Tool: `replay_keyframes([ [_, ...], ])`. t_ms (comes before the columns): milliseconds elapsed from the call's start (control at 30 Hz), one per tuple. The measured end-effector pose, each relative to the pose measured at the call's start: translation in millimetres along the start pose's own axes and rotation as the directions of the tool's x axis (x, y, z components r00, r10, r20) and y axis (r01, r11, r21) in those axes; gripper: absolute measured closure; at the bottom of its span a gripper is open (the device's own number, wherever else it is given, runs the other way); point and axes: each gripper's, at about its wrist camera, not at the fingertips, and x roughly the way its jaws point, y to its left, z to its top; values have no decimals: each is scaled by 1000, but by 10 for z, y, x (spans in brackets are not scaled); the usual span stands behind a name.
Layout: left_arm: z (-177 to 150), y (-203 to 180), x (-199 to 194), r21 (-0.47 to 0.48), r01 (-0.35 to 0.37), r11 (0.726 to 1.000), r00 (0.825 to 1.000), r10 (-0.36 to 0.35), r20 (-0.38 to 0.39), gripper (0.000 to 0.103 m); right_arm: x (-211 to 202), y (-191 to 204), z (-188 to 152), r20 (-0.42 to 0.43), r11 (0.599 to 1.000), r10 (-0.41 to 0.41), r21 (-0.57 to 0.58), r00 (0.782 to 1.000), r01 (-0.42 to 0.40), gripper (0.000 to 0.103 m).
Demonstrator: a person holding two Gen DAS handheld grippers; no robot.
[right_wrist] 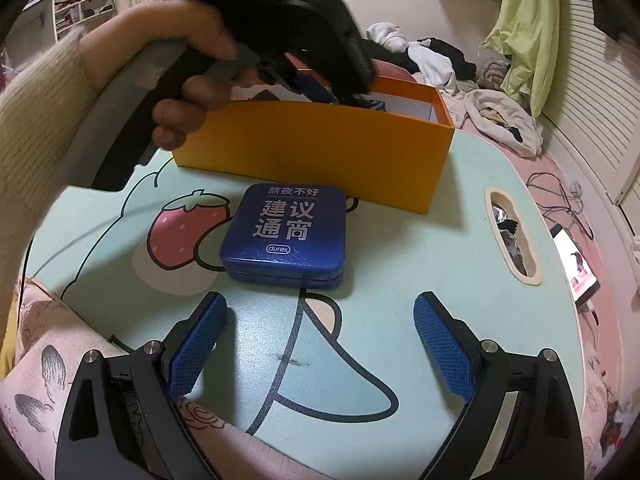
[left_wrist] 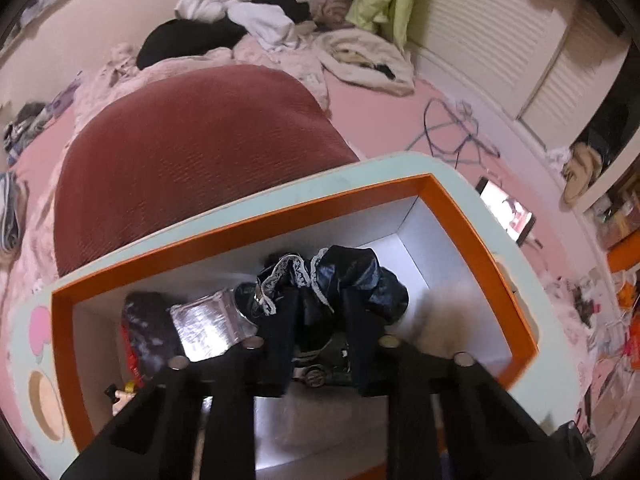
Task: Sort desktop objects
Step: 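Lift the black lace cloth out with the left gripper and place it on the table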
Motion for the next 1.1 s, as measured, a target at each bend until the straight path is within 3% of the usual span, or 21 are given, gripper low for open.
replay_keyframes([
  [167,-21,153,-366,-57,75,996,990,-67,122,96,-1,-3,-4,0,1000,1,1,1000,-1,9],
  [233,-85,221,-626,-80,127,989,977,-111,185,103,-1,-1,-2,0,1000,0,0,1000,0,9],
  [400,-343,236,-1241,-72,200,977,928,-165,335,103,-4,-1,-7,1,1000,0,1,1000,0,9],
  [467,-372,220,-1325,-53,201,978,931,-173,322,101,-2,-1,-6,1,1000,0,1,1000,0,8],
  [533,-317,198,-1186,-64,169,984,962,-150,229,75,-2,-1,-7,1,1000,-1,0,1000,1,8],
  [567,-296,204,-1120,-79,151,985,970,-133,202,41,-2,-3,-7,1,1000,-1,0,1000,1,8],
  [600,-227,216,-993,-105,121,987,979,-101,174,27,-3,-4,-9,1,1000,-1,0,1000,1,8],
  [767,-5,184,-512,-87,6,996,996,2,91,27,-4,-2,-11,2,1000,1,1,1000,-1,8],
  [900,112,110,-67,-26,-95,995,995,94,-18,30,-5,2,-8,2,1000,0,1,1000,0,8],
  [933,110,104,-8,-8,-111,994,993,110,-33,36,-4,-1,-7,1,1000,0,1,1000,0,8],
  [967,105,85,55,14,-138,990,989,138,-51,64,-3,-1,-7,2,1000,0,1,1000,0,8],
  [1000,92,95,89,13,-153,988,986,153,-62,70,-4,-1,-9,2,1000,1,1,1000,-1,8],
  [1100,67,132,-58,-9,-109,994,994,109,-7,73,-3,1,-7,2,1000,0,2,1000,0,8],
])
